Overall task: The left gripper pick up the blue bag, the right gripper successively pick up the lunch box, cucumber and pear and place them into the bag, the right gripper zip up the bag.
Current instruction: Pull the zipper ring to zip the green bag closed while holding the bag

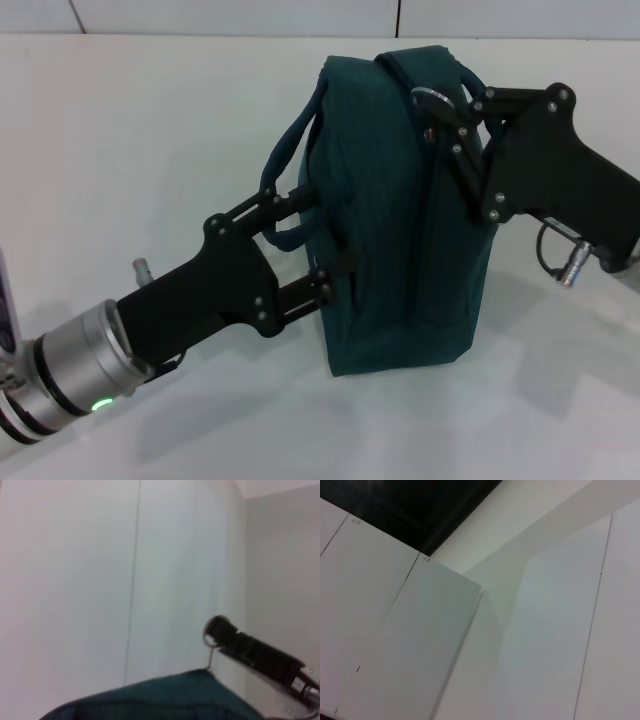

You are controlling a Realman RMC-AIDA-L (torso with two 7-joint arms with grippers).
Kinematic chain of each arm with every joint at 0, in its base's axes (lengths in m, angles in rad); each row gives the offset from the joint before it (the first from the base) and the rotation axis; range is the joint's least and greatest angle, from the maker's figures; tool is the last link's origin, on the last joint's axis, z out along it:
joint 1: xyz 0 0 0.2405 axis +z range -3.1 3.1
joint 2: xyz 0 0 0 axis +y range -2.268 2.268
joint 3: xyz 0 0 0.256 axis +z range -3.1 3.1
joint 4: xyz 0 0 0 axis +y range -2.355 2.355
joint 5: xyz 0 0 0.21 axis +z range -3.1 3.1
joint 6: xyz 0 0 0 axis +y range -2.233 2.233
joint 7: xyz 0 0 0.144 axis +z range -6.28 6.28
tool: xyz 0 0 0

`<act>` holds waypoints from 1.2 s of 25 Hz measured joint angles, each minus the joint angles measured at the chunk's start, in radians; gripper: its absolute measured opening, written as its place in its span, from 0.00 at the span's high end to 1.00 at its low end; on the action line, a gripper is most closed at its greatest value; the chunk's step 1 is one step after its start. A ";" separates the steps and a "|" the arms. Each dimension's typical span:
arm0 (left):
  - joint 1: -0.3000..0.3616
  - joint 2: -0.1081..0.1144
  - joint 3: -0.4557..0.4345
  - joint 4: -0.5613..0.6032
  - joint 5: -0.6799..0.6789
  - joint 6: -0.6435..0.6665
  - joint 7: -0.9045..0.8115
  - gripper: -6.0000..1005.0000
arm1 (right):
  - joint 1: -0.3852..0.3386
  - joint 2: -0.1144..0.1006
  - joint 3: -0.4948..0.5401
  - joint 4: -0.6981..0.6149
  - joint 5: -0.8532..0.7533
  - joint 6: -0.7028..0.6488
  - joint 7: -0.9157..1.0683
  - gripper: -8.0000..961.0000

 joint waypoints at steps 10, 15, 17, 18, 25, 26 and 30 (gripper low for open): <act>0.041 0.019 -0.008 0.045 -0.118 0.010 -0.030 0.24 | 0.011 0.000 -0.181 -0.087 0.132 0.154 -0.160 0.98; 0.126 0.030 -0.009 0.159 -0.141 0.012 -0.119 0.21 | 0.025 0.000 -0.243 -0.118 0.201 0.177 -0.208 0.98; 0.157 0.031 -0.009 0.178 -0.143 0.013 -0.133 0.21 | 0.040 0.000 -0.272 -0.129 0.248 0.190 -0.226 0.98; 0.165 0.033 -0.010 0.179 -0.149 0.013 -0.133 0.21 | 0.048 0.000 -0.283 -0.134 0.262 0.194 -0.230 0.98; 0.197 0.041 -0.012 0.184 -0.182 0.025 -0.180 0.22 | 0.071 0.000 -0.294 -0.185 0.325 0.233 -0.244 0.98; 0.198 0.042 -0.012 0.184 -0.182 0.031 -0.190 0.22 | 0.073 0.000 -0.294 -0.191 0.332 0.239 -0.251 0.98; 0.199 0.043 -0.001 0.185 -0.152 0.057 -0.230 0.22 | 0.084 0.000 -0.295 -0.197 0.341 0.253 -0.262 0.98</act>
